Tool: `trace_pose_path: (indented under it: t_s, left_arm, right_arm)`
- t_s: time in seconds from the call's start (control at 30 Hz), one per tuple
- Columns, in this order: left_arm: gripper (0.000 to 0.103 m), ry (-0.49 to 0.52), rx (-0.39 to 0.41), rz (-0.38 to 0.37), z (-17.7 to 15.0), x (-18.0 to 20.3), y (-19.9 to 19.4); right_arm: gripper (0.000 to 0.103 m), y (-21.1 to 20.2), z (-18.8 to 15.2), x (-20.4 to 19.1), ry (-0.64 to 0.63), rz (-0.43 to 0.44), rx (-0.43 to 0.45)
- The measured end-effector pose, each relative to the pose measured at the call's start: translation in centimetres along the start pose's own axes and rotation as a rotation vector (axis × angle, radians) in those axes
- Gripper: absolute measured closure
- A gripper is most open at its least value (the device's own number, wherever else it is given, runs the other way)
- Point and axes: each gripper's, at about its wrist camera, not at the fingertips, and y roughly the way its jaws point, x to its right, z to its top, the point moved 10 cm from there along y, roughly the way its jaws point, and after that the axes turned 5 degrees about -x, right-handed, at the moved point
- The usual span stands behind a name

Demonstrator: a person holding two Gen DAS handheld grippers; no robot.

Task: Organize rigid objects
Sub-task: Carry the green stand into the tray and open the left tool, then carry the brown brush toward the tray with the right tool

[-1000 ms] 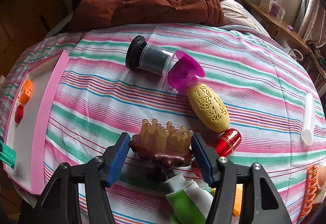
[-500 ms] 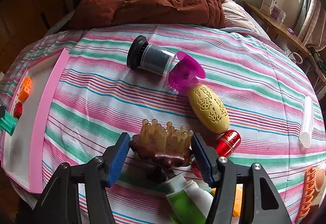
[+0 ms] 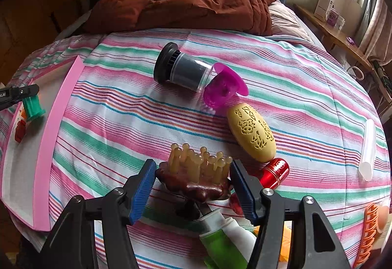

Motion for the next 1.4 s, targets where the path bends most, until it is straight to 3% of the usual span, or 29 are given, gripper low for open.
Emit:
trace_pose_path:
  t_s: [0.13, 0.3, 0.53, 0.83, 1.13, 1.4]
  left_arm:
    - [0.071, -0.042, 0.002, 0.034, 0.5, -1.4, 0.2]
    - [0.052, -0.05, 0.055, 0.043, -0.1, -1.5, -2.3]
    - [0.051, 0.049, 0.134, 0.128, -4.3, 0.6, -6.3]
    - [0.047, 0.08, 0.102, 0.119, -10.9, 3.0, -7.5]
    - [0.047, 0.122, 0.112, 0.178, -12.5, 3.5, -8.6]
    - [0.045, 0.129, 0.118, 0.183, -13.1, 3.5, -9.3]
  right_arm:
    - [0.04, 0.0, 0.0, 0.0, -0.001, 0.0, 0.0]
    - [0.04, 0.0, 0.0, -0.1, -0.005, -0.004, 0.0]
    - [0.04, 0.1, 0.0, -0.2, -0.017, -0.013, 0.002]
    - [0.04, 0.0, -0.1, 0.1, 0.014, 0.006, -0.006]
    - [0.04, 0.0, -0.1, 0.2, 0.023, 0.01, -0.008]
    - [0.04, -0.1, -0.2, -0.2, -0.018, -0.022, 0.007]
